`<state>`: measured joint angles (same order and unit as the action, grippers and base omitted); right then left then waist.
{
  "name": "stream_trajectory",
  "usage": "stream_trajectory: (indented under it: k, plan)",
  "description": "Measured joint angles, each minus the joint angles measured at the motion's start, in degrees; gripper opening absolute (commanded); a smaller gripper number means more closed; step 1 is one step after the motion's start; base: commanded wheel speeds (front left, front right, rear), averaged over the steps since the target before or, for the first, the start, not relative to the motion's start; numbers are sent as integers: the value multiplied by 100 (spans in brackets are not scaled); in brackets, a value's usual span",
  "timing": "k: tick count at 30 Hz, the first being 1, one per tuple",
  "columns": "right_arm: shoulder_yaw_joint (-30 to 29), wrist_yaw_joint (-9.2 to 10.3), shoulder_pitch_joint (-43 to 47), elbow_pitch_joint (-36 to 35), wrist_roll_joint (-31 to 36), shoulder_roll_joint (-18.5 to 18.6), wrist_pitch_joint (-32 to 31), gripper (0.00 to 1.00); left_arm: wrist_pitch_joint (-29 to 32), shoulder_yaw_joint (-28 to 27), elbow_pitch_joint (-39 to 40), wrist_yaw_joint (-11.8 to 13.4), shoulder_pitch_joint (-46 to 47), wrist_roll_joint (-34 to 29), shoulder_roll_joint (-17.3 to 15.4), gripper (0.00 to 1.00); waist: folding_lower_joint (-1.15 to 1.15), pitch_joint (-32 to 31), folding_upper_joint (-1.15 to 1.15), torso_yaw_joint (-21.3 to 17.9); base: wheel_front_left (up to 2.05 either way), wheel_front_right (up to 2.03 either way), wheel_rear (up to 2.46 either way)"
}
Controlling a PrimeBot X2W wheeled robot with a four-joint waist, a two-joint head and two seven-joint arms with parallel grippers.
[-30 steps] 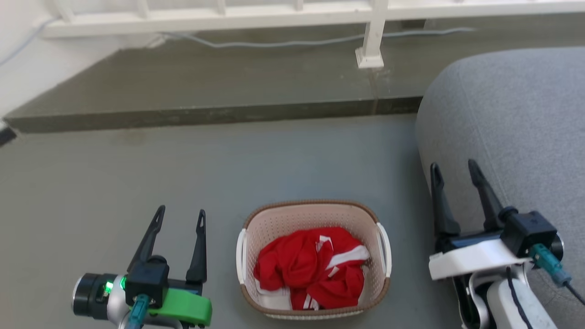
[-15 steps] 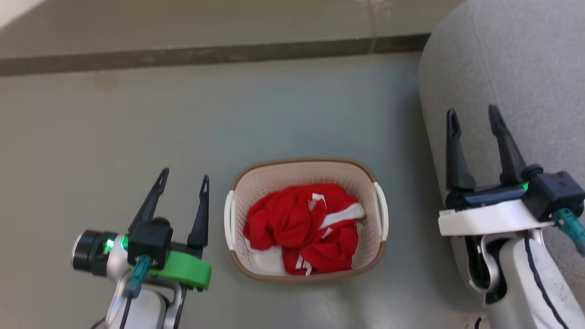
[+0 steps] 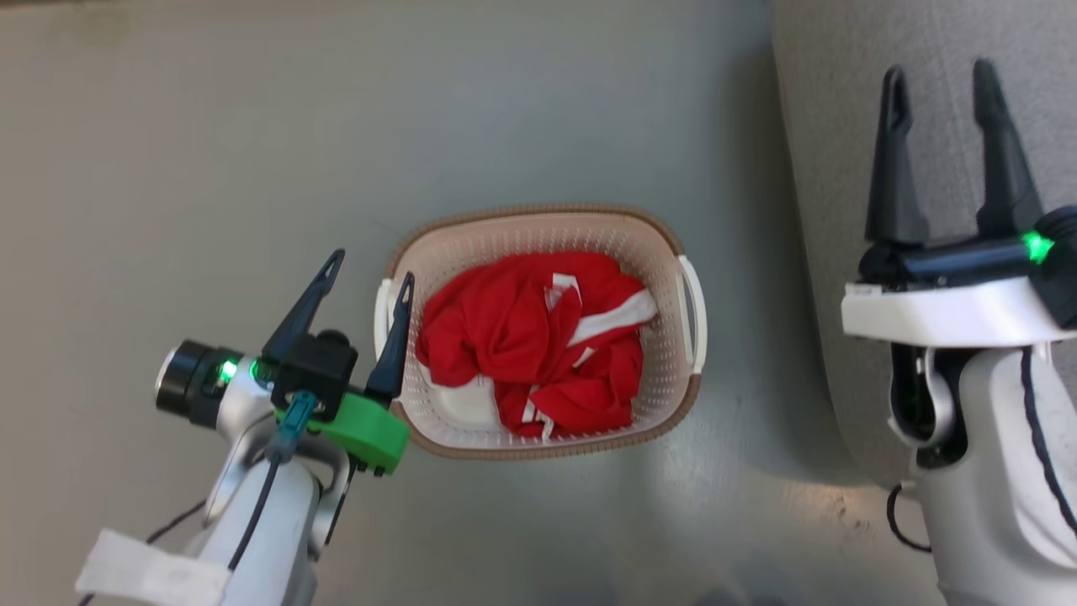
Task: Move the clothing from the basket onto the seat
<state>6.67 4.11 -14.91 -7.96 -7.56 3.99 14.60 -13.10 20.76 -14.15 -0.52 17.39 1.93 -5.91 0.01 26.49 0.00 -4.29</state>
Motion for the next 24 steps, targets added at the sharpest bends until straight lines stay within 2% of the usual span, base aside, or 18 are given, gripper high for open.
stream_trajectory:
  k: [14,24]
  plan:
    - [-203,3,-928,-291,2,0,1,100,153,415,-769,-309,969,-257,112,100,0,1163,0,-124,0,0,0]
    - [-538,58,-1343,-316,15,55,1,100,197,1263,-1696,-527,1614,-743,204,100,0,1937,0,-175,0,0,0]
